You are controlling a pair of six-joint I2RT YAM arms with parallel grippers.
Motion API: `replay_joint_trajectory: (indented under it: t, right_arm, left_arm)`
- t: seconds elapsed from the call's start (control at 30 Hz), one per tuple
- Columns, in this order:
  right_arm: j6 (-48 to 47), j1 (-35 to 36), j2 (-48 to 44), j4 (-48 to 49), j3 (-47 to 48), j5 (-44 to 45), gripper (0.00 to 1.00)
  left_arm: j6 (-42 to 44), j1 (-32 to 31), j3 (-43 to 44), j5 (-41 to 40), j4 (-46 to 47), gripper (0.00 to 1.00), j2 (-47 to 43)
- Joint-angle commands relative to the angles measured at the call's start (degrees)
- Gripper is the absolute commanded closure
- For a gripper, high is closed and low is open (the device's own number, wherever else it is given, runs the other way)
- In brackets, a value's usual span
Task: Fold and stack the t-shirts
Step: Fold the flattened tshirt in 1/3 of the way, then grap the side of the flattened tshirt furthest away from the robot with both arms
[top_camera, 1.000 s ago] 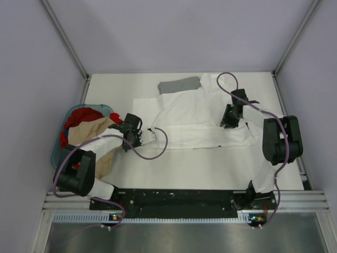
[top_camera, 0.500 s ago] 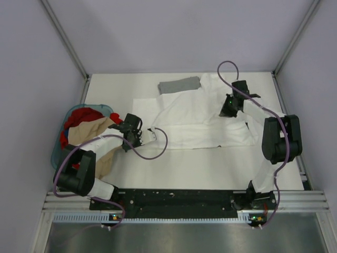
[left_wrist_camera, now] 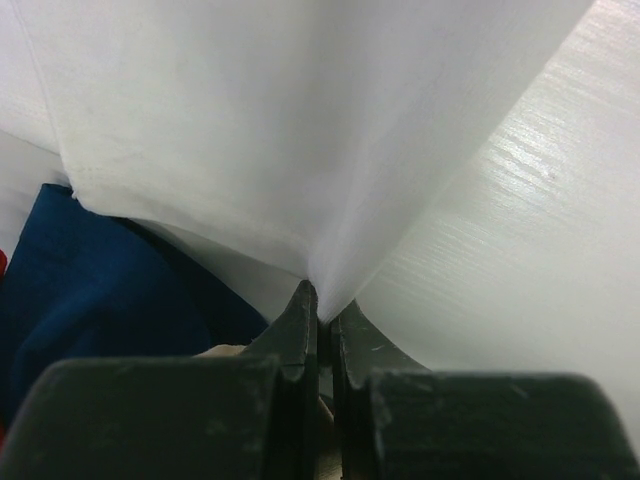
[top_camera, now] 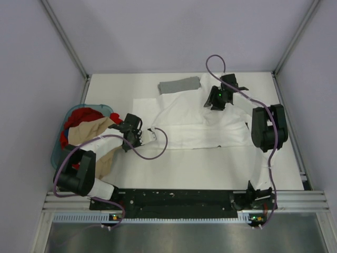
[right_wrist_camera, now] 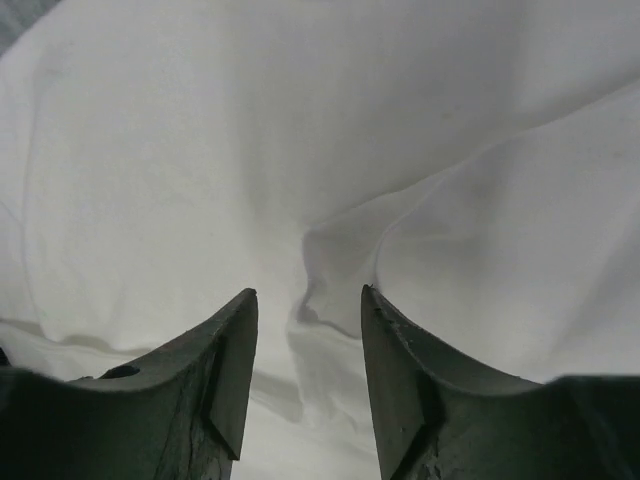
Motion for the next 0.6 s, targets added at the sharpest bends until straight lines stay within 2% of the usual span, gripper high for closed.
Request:
replay_joint_trajectory:
  t: [0.0, 0.1, 0.13, 0.2, 0.23, 0.3, 0.37, 0.47, 0.57]
  right_arm:
    - [-4.8, 1.7, -1.7, 0.3, 4.7, -2.1, 0.47]
    - [-8.0, 1.7, -6.2, -1.7, 2.6, 2.4, 0.39]
    - [-8.9, 1.7, -8.5, -2.0, 0.7, 5.0, 0.34]
    - [-9.6, 1.1, -14.9, -3.5, -3.7, 12.6, 0.18]
    - [-9.0, 0.6, -18.8, -4.4, -6.5, 15.5, 0.02]
    - [-6.5, -1.8, -26.2, -5.6, -12.8, 18.8, 0.01]
    - [-2.2, -6.0, -32.9, -5.8, -20.1, 17.6, 0.01]
    - [5.3, -16.9, -41.1, -6.4, -32.0, 13.3, 0.02]
    - [9.0, -20.1, -46.5, -6.4, -39.8, 17.1, 0.11]
  left_arm:
    - [-0.7, 0.1, -0.5, -0.5, -1.0, 1.0, -0.6]
    - [-0.9, 0.1, 0.0, -0.7, -1.1, 1.0, -0.4]
    - [-1.0, 0.0, 0.1, -0.6, -1.1, 1.0, -0.5]
    - [-0.9, 0.1, 0.1, -0.3, -1.1, 1.0, -0.8]
    - [-1.0, 0.0, 0.1, -0.3, -0.9, 1.0, -0.8]
    - [-1.1, 0.1, 0.2, -0.2, -0.9, 1.0, -0.9]
    - [-1.1, 0.1, 0.3, 0.0, -0.9, 1.0, -1.0]
    - [-1.0, 0.0, 0.2, 0.4, -0.8, 1.0, -1.1]
    - [-1.0, -0.1, 0.3, 0.6, -0.7, 1.0, -1.1]
